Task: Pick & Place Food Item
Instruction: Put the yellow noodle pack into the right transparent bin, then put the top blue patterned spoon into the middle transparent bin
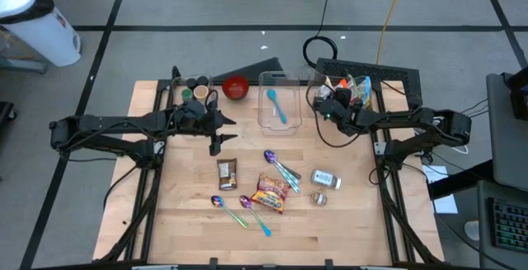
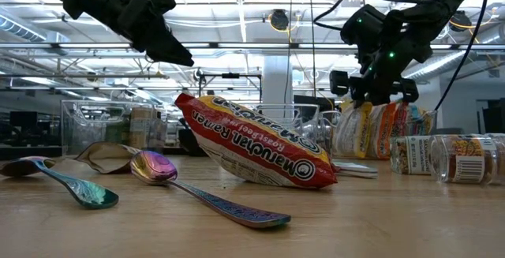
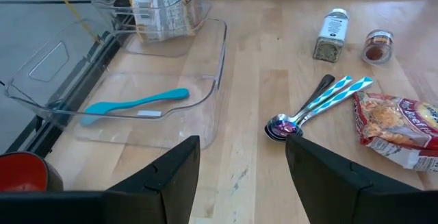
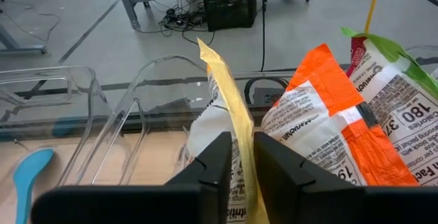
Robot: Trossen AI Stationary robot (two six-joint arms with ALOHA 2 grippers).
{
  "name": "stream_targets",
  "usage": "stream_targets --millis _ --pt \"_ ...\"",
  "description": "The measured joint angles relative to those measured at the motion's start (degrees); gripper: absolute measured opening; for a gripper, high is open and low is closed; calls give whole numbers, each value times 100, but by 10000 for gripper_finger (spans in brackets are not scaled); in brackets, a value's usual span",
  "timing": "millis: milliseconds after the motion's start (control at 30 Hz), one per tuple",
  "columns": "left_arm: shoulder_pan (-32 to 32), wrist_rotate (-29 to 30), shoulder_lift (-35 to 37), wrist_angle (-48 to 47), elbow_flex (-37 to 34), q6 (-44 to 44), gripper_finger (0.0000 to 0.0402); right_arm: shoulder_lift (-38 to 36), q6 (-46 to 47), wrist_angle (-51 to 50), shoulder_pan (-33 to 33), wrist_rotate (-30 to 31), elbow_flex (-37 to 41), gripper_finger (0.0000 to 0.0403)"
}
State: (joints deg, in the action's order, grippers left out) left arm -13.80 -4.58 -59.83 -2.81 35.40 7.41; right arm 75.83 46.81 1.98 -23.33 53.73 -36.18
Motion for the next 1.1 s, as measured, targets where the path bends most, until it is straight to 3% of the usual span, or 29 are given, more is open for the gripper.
stream_targets --millis 400,900,1000,1100 --pt "1 0 -2 3 0 -23 225 -80 -535 26 -36 -4 -2 62" --pt "2 9 -2 222 0 -21 225 -772 -1774 373 -149 -353 -2 73" --pt "0 11 -2 295 0 20 225 -940 -2328 805 -144 -687 -2 89" --pt "4 126 -2 356 0 139 225 -1098 -2687 1296 -133 -1518 -2 102"
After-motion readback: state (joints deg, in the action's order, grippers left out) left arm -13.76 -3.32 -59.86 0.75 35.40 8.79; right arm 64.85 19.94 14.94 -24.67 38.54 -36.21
